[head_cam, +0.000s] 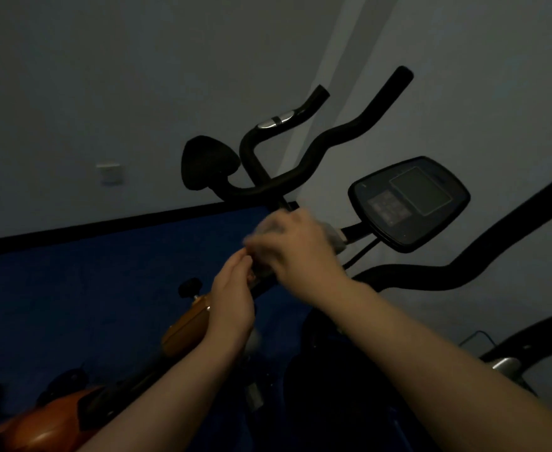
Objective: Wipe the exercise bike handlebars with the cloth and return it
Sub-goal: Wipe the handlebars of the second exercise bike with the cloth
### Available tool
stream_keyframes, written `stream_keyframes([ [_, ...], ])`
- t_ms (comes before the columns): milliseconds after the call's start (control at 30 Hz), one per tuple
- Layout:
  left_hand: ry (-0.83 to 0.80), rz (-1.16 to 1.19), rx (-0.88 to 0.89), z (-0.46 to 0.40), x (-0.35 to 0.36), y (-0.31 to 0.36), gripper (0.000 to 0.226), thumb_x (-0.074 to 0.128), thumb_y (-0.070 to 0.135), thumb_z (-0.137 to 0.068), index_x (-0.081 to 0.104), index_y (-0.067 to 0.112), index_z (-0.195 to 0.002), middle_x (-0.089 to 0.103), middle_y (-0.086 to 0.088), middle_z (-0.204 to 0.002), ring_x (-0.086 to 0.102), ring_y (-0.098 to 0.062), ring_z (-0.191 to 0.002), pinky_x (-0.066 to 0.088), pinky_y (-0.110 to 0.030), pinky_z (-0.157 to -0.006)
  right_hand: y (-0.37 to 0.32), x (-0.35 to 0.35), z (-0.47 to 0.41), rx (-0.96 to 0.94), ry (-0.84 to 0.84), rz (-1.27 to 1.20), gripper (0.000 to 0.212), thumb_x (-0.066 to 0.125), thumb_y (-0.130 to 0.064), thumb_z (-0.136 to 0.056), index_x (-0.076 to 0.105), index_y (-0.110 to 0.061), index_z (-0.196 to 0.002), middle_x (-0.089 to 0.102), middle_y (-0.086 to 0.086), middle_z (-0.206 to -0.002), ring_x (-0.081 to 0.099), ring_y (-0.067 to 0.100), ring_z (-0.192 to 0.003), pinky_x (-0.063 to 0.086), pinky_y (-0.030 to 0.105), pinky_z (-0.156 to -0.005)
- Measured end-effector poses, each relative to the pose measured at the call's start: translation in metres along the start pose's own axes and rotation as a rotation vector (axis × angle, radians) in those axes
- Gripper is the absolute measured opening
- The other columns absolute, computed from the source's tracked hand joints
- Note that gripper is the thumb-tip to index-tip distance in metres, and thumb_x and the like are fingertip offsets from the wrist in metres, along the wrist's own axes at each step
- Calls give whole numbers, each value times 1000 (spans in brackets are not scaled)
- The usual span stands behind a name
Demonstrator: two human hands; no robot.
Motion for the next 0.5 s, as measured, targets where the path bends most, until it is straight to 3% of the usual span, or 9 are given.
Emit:
stream_keyframes([
  [67, -5, 11, -54, 6, 0, -4, 31, 34, 22, -102, 65, 19, -105, 66, -4, -107, 61, -20, -106, 50, -36, -96, -23, 8, 9, -152, -125, 1, 34, 55, -24, -92, 59, -32, -125, 54, -2, -124, 40, 23, -105, 37, 37, -84],
  [167, 13, 62, -100, 19, -1, -3, 31, 39, 27, -100, 65, 19, -115, 65, -2, -117, 60, -20, -112, 43, -49, -104, 13, -31, 27, 46, -58, -286, 36, 61, -25, -90, 58, -33, -124, 58, -7, -116, 48, 13, -108, 43, 34, -93],
  [233, -1, 19, -29, 30, 7, 7, 28, 43, 25, -98, 64, 23, -116, 64, 5, -114, 58, -14, -112, 44, -44, -104, 44, -71, 66, 209, 135, -480, 39, 70, -27, -83, 56, -35, -118, 61, -15, -107, 55, 0, -103, 47, 22, -88],
  [300, -113, -78, 127, 46, 28, 26, 29, 48, 18, -95, 61, 33, -116, 60, 13, -117, 54, -3, -113, 43, -28, -99, 63, -91, 119, 329, 269, -494, 33, 74, -28, -77, 56, -33, -104, 61, -18, -99, 58, -3, -95, 47, 13, -78],
  [400, -331, -333, 352, 79, 66, 41, 33, 51, 20, -94, 54, 37, -122, 52, 19, -129, 44, 9, -120, 35, -15, -98, 61, -65, 188, 474, 185, -400, 23, 74, -28, -77, 58, -34, -92, 56, -19, -94, 56, 3, -92, 46, 18, -75],
  [500, -346, -668, 488, 101, 83, 31, 36, 45, 36, -90, 54, 36, -124, 50, 21, -131, 43, 6, -121, 36, -23, -100, 55, -47, 208, 478, 214, -322, 21, 72, -24, -79, 57, -34, -89, 52, -18, -93, 54, 5, -87, 46, 18, -70],
])
Point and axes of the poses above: each hand's wrist, its own z-axis away from the middle knuckle, its own x-axis out of the palm, y = z × x, the point moved 9 cm from there along -z, towards the middle knuckle
